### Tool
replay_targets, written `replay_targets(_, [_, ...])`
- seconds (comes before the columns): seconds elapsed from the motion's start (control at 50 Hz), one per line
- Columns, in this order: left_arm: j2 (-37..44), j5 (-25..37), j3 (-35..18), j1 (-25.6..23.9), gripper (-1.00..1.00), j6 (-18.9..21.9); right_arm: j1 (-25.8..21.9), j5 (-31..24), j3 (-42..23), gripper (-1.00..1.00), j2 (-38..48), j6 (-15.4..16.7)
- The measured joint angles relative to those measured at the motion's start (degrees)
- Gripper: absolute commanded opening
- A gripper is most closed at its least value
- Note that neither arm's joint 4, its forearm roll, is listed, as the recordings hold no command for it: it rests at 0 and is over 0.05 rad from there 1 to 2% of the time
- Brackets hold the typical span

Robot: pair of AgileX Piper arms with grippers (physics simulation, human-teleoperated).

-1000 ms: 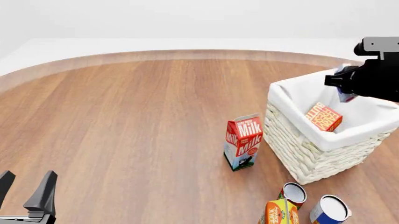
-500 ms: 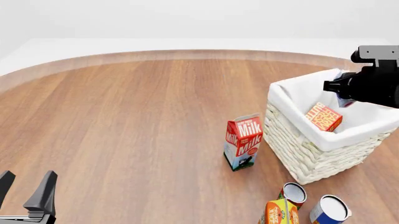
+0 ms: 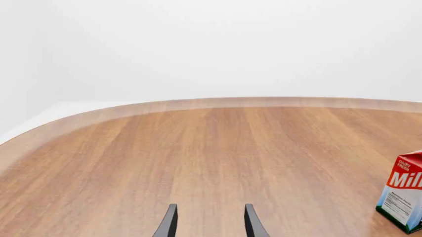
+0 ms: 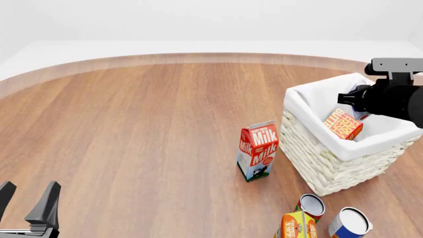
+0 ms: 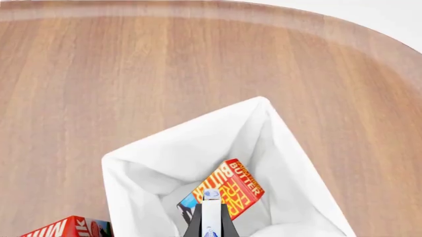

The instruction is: Pick up the cream cheese box and the butter, and put them in the basket.

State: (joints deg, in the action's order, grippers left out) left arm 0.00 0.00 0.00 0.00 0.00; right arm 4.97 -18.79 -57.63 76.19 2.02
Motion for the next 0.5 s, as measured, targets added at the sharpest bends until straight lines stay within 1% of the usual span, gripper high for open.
replay_targets(0.3, [0.0,0.0,0.0,0.0,1.00,0.0,-0.2,0.0,0.1,-1.00,0.3,0.2])
replay_targets(0.32, [0.0,0.0,0.0,0.0,1.00,0.0,-0.2,0.0,0.1,1.00,0.3,0.3])
replay_targets(0.5, [0.0,0.0,0.0,0.0,1.00,0.0,-0.4,0.0,-0.1,1.00,0.2,0.2])
